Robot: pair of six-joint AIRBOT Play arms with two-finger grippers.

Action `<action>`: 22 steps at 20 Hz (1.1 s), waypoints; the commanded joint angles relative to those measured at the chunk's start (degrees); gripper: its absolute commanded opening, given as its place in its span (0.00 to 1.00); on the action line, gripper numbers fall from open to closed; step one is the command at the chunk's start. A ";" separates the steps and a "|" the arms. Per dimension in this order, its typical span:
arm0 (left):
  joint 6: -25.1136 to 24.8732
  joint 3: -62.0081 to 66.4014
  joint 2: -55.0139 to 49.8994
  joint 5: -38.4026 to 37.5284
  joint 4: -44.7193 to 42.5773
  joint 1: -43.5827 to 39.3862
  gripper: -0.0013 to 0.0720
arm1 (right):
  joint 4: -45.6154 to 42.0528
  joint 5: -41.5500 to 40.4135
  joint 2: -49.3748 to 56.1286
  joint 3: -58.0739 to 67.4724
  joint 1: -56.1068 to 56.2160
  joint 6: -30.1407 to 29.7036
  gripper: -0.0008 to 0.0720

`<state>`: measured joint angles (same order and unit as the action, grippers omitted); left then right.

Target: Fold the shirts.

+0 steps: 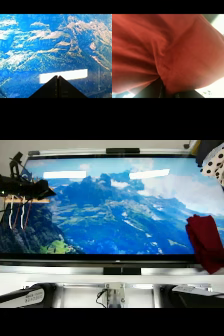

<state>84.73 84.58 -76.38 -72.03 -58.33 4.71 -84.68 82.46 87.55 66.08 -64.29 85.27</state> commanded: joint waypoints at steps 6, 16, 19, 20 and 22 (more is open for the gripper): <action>-0.02 -0.02 -0.04 0.24 -0.02 -0.09 0.06 | -2.93 3.02 -1.84 -4.26 -0.94 2.27 0.73; 3.87 3.93 -2.49 -3.74 -32.89 -12.55 0.06 | 5.90 -3.19 -9.60 32.50 35.78 2.23 0.73; 6.05 5.73 -6.84 -16.76 -43.80 -18.58 0.24 | -3.52 1.01 -7.19 32.57 54.66 12.15 0.73; 6.71 5.51 -7.78 -20.46 -41.81 -18.82 0.77 | -1.73 4.96 -5.60 32.50 57.18 12.68 0.73; 7.52 2.91 -6.08 -19.82 -33.83 -18.56 0.93 | 2.03 7.69 -5.20 29.00 60.63 12.39 0.73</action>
<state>90.21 88.73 -82.17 -86.19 -93.27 -11.86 -84.64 85.58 81.06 96.16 -13.26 94.41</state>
